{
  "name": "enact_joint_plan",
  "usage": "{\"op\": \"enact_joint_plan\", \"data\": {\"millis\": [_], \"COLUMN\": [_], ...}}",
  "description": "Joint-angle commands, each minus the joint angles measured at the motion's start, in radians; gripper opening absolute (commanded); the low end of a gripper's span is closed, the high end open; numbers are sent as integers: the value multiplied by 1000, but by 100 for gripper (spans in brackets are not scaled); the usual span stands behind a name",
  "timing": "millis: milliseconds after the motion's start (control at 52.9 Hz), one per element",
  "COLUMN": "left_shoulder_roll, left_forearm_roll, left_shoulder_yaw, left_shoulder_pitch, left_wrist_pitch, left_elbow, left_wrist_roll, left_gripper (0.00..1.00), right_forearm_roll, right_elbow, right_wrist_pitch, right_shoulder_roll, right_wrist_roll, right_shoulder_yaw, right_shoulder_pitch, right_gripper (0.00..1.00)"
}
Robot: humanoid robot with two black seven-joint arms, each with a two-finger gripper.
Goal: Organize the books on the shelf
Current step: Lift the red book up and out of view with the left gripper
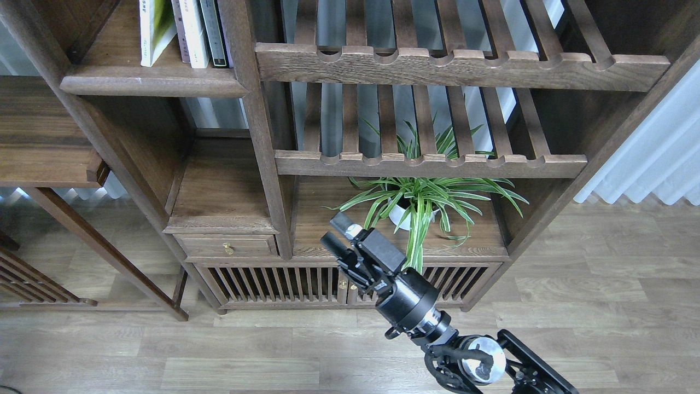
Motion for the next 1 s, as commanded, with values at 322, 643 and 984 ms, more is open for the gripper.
{"op": "enact_joint_plan", "data": {"millis": [322, 643, 984], "left_shoulder_roll": [-123, -260, -266], "left_forearm_roll": [305, 511, 542], "left_shoulder_yaw": [8, 31, 74], "left_shoulder_pitch": [-9, -6, -46], "left_wrist_pitch": [0, 148, 220], "left_elbow": [21, 75, 121], "left_wrist_roll": [-94, -249, -274], "left_gripper": [0, 0, 0], "right_forearm_roll": [1, 4, 5], "right_elbow": [0, -12, -14], "right_wrist_pitch": [0, 0, 0], "right_shoulder_roll": [0, 0, 0], "right_wrist_roll": [1, 1, 1], "right_shoulder_yaw": [-35, -37, -35], "right_shoulder_pitch": [0, -1, -1], "right_gripper": [90, 95, 96]}}
